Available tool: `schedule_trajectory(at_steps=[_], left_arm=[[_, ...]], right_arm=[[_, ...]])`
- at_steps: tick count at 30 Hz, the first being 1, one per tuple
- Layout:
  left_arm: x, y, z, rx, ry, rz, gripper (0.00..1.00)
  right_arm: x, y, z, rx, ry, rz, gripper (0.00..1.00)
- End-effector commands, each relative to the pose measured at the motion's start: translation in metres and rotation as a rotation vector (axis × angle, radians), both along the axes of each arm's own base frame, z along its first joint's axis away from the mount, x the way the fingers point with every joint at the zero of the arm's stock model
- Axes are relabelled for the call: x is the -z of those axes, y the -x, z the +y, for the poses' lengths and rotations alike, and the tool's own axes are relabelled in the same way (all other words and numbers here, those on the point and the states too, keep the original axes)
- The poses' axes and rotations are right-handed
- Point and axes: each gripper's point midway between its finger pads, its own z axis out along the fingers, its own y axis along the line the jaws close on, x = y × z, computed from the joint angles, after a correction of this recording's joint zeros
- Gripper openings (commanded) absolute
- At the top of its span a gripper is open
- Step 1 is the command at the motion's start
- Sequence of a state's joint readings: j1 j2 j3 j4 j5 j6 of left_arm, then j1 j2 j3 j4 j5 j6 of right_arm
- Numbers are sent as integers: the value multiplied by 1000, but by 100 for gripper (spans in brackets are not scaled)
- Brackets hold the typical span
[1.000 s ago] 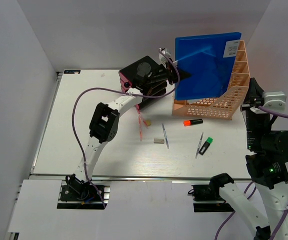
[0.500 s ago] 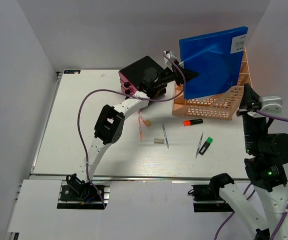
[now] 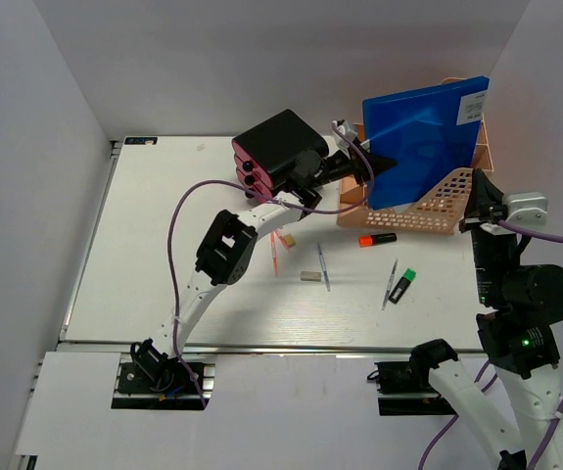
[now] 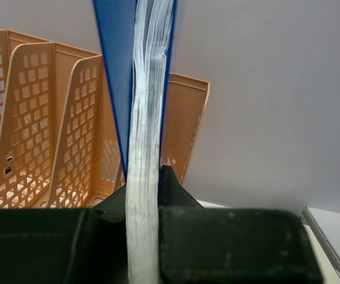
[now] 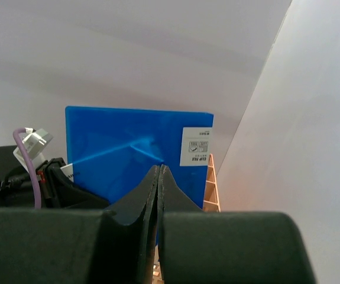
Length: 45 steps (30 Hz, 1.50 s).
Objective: Organize the desk
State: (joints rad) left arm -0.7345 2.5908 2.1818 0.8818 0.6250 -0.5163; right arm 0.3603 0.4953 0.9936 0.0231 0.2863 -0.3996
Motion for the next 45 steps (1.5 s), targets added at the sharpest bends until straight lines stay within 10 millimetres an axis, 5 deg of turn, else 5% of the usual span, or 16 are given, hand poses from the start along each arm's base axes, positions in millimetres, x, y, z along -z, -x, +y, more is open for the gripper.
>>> schedule_trajectory(at_steps=[1,15,33,45], left_arm=[[-76,12,13,-47,178,-148,0],[-76,5,11,-137,155,-239,0],[-126,29,30,-98,189,-318,0],[-140,19,39,-156,224,-333,0]], right_arm=[[-2,4,-1,-6,-22,-23,0],[11,2,4,-29,-8,5,0],[24,-3,9,-46,4,42,0],[25,-3,12,-64,4,44,0]])
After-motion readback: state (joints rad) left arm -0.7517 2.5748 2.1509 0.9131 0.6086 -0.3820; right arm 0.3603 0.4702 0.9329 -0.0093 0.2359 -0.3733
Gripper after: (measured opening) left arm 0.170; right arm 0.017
